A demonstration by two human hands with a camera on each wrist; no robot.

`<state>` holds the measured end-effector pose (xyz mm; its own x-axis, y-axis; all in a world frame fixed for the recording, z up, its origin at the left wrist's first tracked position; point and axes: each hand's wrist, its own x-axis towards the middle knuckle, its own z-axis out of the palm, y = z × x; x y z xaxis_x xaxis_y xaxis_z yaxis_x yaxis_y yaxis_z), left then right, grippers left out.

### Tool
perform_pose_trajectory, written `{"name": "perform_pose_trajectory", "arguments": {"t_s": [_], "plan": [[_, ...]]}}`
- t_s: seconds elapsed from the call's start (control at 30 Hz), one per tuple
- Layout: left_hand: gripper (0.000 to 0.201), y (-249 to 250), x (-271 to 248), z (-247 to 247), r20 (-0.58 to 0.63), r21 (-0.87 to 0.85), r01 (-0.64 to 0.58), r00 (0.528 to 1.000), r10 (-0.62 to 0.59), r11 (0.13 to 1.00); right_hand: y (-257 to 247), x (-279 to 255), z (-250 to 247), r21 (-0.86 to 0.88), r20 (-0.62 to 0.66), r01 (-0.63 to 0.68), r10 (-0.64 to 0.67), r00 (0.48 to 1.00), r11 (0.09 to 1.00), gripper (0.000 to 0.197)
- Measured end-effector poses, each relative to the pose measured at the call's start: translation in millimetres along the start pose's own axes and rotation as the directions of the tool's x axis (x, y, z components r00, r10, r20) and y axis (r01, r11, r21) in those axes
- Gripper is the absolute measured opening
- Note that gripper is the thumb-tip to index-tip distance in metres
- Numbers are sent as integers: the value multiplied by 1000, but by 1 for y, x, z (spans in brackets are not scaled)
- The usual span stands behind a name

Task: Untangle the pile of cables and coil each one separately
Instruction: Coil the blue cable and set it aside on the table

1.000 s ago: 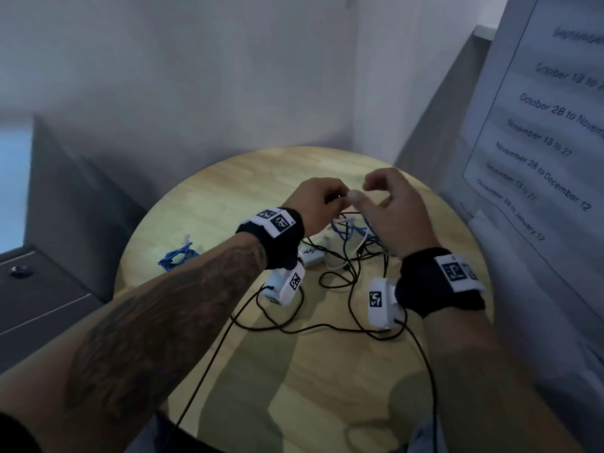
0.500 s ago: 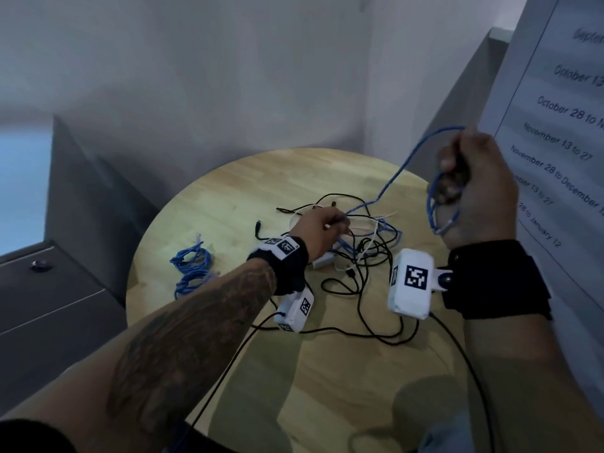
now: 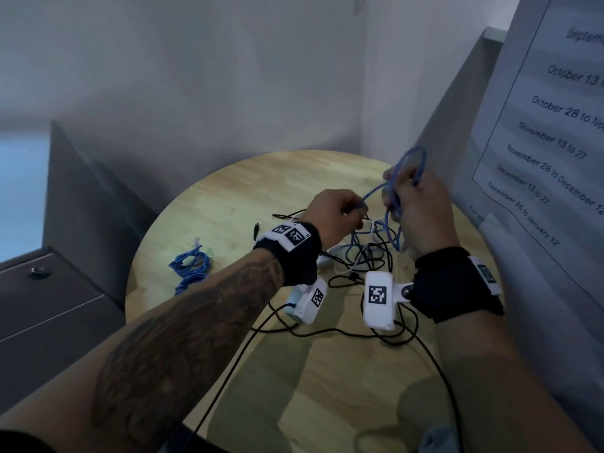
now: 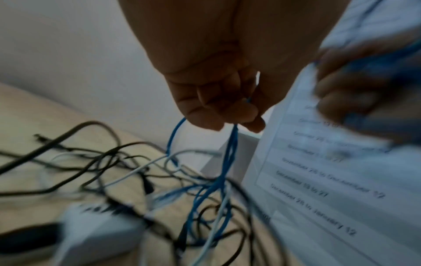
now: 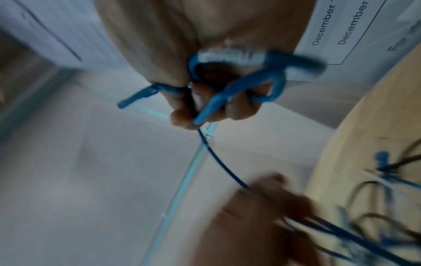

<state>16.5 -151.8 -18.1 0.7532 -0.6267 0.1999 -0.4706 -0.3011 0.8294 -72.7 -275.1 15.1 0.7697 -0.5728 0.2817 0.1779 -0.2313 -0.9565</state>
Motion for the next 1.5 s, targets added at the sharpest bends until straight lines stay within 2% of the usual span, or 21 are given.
{"name": "perform_pose_trajectory", "arguments": {"t_s": [0.1,0.17,0.2,0.23,0.27,0.33,0.37,0.47,0.57,0.67,0.73,0.8,0.87,0.93,0.97,1.03,1.1,1.17,1.3,1.4,1.5], "plan": [[10,-22,-8,5,80,30,80,993,-82,996,-25,3,-14,371,-52,67,-52,997,926,17],[12,-35,-13,7,101,37,129,986,-132,991,-30,7,-23,489,-63,81,-58,996,869,17],[13,-38,-14,6,92,20,148,985,-149,989,-26,8,-26,467,-70,95,-70,995,879,18],[15,-39,-13,6,69,8,149,986,-149,989,-20,7,-27,345,-84,115,-92,992,931,18],[16,-38,-10,5,37,11,127,991,-127,992,-12,5,-25,127,-87,125,-115,990,984,18],[16,-27,-4,3,-12,26,53,999,-53,998,4,-2,-16,-223,14,96,-95,995,970,18],[15,-19,-2,2,-21,36,18,1000,-18,999,9,-6,-9,-267,70,69,-52,996,961,19],[12,-3,7,2,6,111,-54,999,53,992,18,-9,7,-157,83,-21,34,996,987,10],[14,1,8,-1,15,85,-80,997,79,993,18,-4,9,-107,8,10,-9,1000,994,14],[6,-2,6,1,12,68,-92,996,92,993,15,-3,9,-62,-3,8,-9,1000,998,12],[4,-10,1,3,51,149,-104,994,97,983,4,1,9,134,-51,-5,12,999,991,12],[4,-27,-5,4,123,218,-58,992,31,974,-15,5,7,544,-87,-24,85,993,839,19],[15,-44,-14,7,142,187,26,988,-53,982,-32,7,-2,699,-97,-12,111,989,715,38],[21,-50,-18,8,74,121,76,994,-85,990,-31,8,-9,640,-115,5,89,989,768,39],[22,-47,-17,7,20,97,90,996,-92,991,-25,8,-10,526,-131,18,61,989,850,31],[20,-36,-12,3,-76,36,90,993,-87,995,-8,5,-11,88,-101,73,-64,993,993,14],[18,-19,-5,-2,-118,28,20,993,-17,999,11,1,-10,-254,57,104,-93,994,962,4],[16,-7,-1,-7,-95,78,-47,994,54,996,19,-1,-9,-401,157,117,-57,986,909,19],[14,-3,1,-14,-59,134,-102,992,111,986,7,-4,-10,-311,257,60,23,966,948,19],[9,-10,-7,-8,-6,55,-104,995,104,993,-1,-6,-6,-216,203,46,-1,979,975,26],[13,-26,-14,2,36,53,-32,999,30,998,-14,0,-5,162,63,-80,71,996,984,35]]}}
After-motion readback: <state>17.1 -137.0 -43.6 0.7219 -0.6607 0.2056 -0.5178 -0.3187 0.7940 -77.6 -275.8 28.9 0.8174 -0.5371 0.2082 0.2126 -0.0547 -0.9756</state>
